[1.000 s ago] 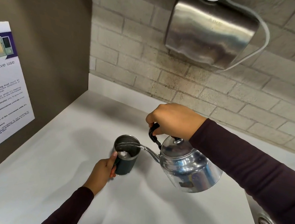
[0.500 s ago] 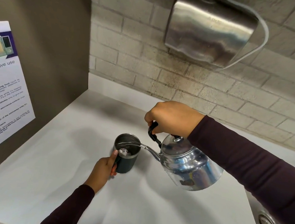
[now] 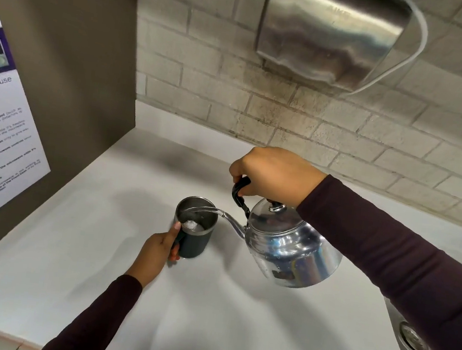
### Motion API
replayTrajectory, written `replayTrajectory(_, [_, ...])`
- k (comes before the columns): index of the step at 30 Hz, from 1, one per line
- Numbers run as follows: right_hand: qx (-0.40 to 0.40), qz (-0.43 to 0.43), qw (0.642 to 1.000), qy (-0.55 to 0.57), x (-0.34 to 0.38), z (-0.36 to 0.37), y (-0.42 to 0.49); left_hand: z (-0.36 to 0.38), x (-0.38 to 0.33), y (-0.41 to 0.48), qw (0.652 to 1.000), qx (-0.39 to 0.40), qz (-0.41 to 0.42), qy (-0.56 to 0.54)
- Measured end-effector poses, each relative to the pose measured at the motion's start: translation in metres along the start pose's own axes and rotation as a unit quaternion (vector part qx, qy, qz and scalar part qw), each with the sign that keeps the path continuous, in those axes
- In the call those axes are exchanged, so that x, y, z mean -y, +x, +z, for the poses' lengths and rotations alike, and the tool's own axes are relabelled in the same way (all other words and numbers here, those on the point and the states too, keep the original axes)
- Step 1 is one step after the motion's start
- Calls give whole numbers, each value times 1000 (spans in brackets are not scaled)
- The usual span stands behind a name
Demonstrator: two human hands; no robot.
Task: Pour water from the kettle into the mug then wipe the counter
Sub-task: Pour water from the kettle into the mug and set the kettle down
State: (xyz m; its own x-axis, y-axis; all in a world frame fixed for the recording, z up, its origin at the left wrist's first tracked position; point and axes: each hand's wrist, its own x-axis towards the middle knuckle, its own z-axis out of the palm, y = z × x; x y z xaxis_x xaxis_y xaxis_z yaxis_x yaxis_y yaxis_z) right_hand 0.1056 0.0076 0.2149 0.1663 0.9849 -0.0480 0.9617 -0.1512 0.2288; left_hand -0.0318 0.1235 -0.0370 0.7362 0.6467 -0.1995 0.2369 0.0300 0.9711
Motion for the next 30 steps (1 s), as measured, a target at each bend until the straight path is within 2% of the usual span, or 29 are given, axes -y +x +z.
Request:
replayTrajectory(2, [-20, 16, 1000, 15, -5, 6, -9, -2, -2, -2, 1000, -20, 15, 0])
replayTrajectory(7, [-104, 86, 988, 72, -17, 32, -41, -11, -18, -10, 983, -154, 65, -72])
replayTrajectory(10, [-160, 141, 970, 114, -20, 53, -61, -14, -36, -14, 977, -168, 104, -79])
replayTrajectory(13, [-198, 211, 942, 171, -26, 71, -80, -9, -54, -15, 975, -150, 145, -81])
replayTrajectory(16, [-195, 273, 914, 229, -38, 89, -96, 8, -67, -14, 973, -126, 170, -92])
replayTrajectory(21, [-209, 341, 886, 233, -69, 122, -118, 51, -71, -16, 980, -61, 178, -68])
replayTrajectory(26, [-221, 360, 882, 207, -112, 152, -128, 96, -67, -19, 983, 36, 171, -49])
replayTrajectory(30, [-200, 352, 893, 195, -157, 174, -127, 126, -64, -18, 987, 59, 147, -35])
